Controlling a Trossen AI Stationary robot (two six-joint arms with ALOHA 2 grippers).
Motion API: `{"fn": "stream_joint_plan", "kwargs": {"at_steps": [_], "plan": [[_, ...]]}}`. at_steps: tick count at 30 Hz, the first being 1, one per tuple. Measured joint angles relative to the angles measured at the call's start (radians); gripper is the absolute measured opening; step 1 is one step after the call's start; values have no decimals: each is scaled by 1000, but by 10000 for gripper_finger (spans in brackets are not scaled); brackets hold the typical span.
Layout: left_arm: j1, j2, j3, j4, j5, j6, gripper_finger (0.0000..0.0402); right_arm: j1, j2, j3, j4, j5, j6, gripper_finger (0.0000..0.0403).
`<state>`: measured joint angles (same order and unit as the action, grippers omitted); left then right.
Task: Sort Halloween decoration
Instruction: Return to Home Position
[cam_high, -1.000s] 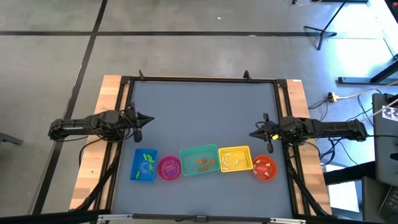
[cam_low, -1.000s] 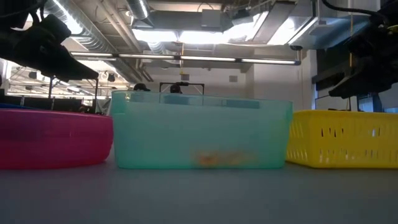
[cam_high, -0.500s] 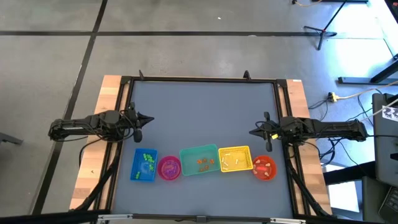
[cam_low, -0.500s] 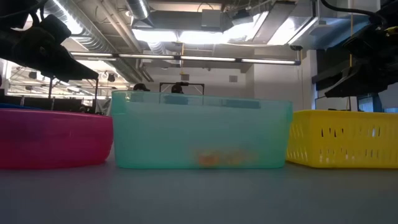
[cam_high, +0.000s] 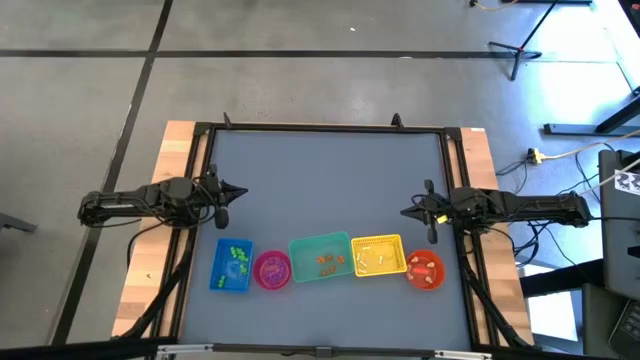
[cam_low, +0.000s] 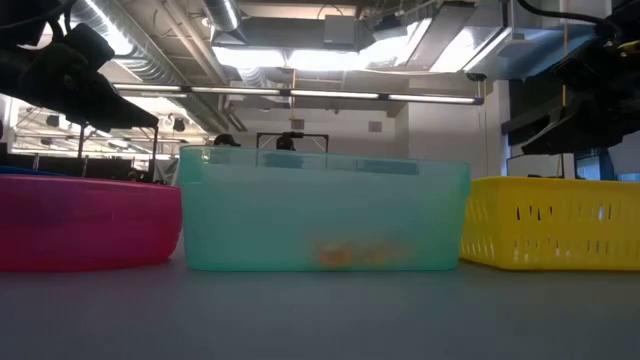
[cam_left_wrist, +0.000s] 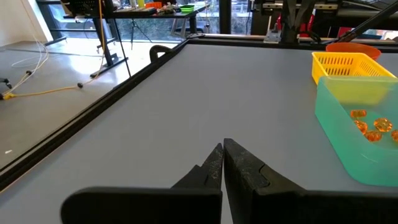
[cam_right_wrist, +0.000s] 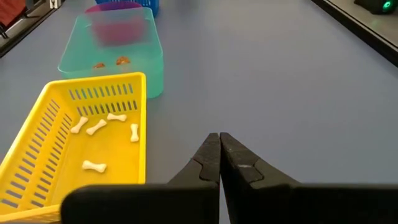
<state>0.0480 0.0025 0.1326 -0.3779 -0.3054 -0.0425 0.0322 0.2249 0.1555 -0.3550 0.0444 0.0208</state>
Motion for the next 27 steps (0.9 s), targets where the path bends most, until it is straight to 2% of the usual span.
{"fn": "stream_joint_plan", "kwargs": {"at_steps": [8,18,27], "plan": [[0,0,0,0,0,0,0,0,0,-10,48,0,0,3],[0,0,0,3,0,0,0,0,-65,-147,404,1,-3,3],[0,0,0,5,0,0,0,-21,-136,-148,391,43,-76,3]]}}
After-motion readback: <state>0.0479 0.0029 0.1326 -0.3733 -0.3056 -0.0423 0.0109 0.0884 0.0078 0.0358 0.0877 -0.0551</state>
